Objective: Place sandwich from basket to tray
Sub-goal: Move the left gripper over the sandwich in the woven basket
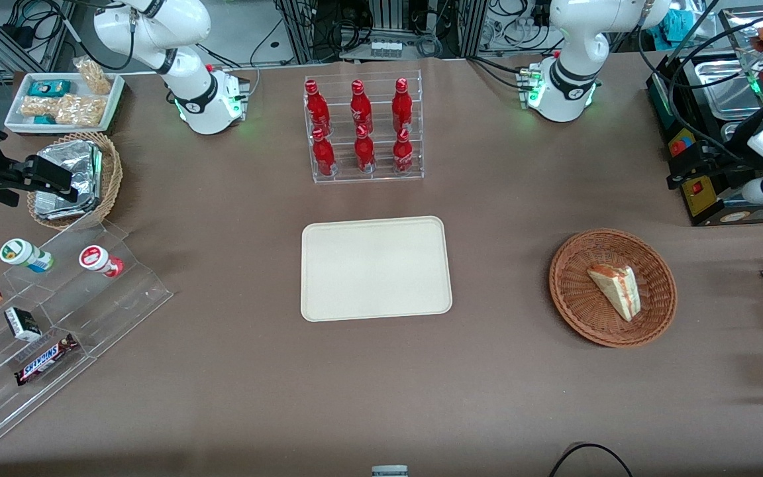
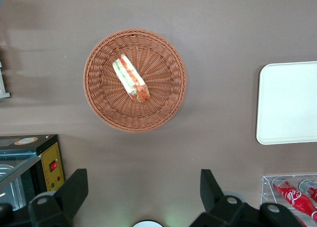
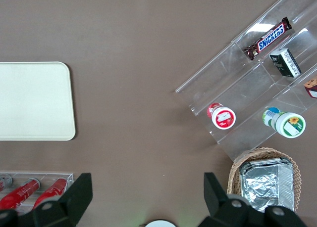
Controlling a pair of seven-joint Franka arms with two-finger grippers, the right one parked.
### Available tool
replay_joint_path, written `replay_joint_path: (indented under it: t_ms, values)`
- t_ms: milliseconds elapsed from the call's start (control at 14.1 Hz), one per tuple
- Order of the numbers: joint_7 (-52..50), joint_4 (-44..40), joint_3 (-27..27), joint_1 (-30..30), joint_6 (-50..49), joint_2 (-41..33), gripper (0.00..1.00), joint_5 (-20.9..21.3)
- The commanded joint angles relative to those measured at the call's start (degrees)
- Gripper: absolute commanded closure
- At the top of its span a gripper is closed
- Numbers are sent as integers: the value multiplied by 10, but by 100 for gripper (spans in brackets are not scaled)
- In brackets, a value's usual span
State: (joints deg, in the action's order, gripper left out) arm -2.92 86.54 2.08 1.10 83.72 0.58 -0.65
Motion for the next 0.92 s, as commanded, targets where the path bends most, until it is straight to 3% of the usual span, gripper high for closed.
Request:
replay_joint_path:
  t_ms: [0, 848]
  values:
    - [5, -5, 0, -2, -4, -4, 0, 2]
    - [5, -3, 0, -2, -15, -6, 0, 3]
